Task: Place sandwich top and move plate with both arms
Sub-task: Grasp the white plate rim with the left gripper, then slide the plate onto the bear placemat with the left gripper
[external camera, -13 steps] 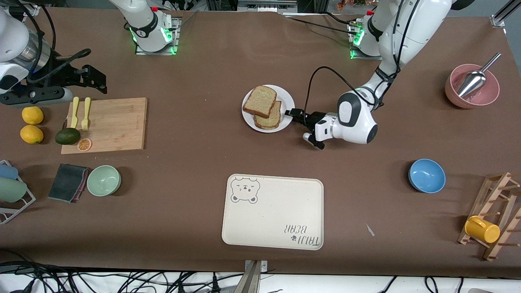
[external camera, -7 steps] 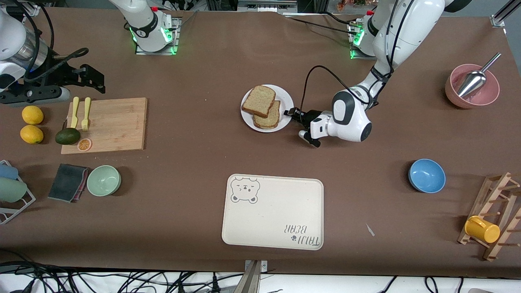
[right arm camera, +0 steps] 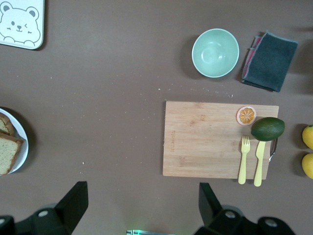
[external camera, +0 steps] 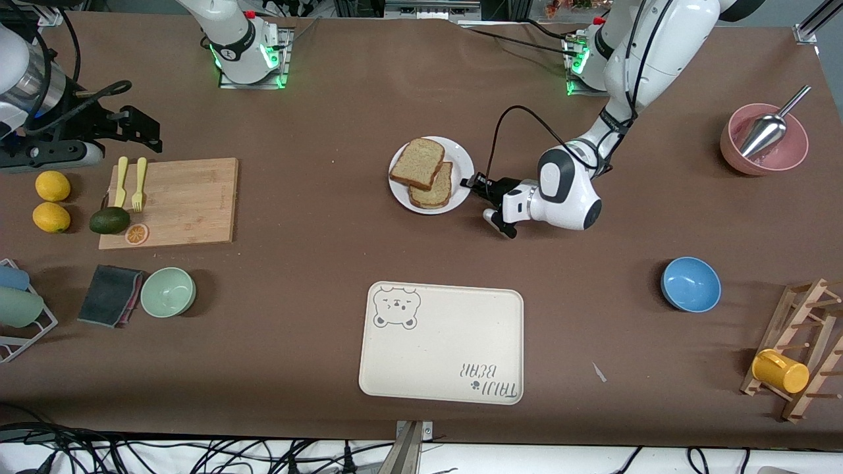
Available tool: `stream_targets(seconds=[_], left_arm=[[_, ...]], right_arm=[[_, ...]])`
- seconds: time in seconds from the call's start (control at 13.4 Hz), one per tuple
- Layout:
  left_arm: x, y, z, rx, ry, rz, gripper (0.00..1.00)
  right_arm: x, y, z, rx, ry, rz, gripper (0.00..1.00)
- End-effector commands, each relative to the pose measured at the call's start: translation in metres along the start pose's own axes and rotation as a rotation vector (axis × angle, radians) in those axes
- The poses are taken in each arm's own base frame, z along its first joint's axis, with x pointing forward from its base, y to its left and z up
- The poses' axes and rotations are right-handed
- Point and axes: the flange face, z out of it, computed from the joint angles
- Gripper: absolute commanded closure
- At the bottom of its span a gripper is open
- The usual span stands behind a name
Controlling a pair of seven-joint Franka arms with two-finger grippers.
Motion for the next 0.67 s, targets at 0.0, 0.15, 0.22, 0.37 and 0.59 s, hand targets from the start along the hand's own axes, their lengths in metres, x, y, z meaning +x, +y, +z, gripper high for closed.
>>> stream_targets(seconds=[0.0, 0.15, 0.22, 0.37, 0.59], left_arm=[[0.01, -0.006, -0.031, -0.014, 0.082, -0.004, 1.0], [0.026, -0.002, -0.058, -0.031, 0.126, 0.005, 1.0], [0.034, -0.002, -0.074, -0.036, 0.156, 0.002, 1.0], [0.051, 0.002, -0.108, -0.042, 0.224, -0.001, 1.0], [0.077, 0.015, -0.157, -0.056, 0.315, -0.043, 1.0]], right_arm=[[-0.008, 0.011, -0.012, -0.001, -0.003, 0.005, 0.0], [-0.007, 0.017, -0.01, 0.006, -0.007, 0.015, 0.0], [-0.007, 0.015, -0.009, 0.006, -0.009, 0.012, 0.0], [-0.007, 0.019, -0.014, 0.005, 0.0, 0.018, 0.0], [-0.007, 0.03, -0.018, 0.01, 0.011, 0.041, 0.0]])
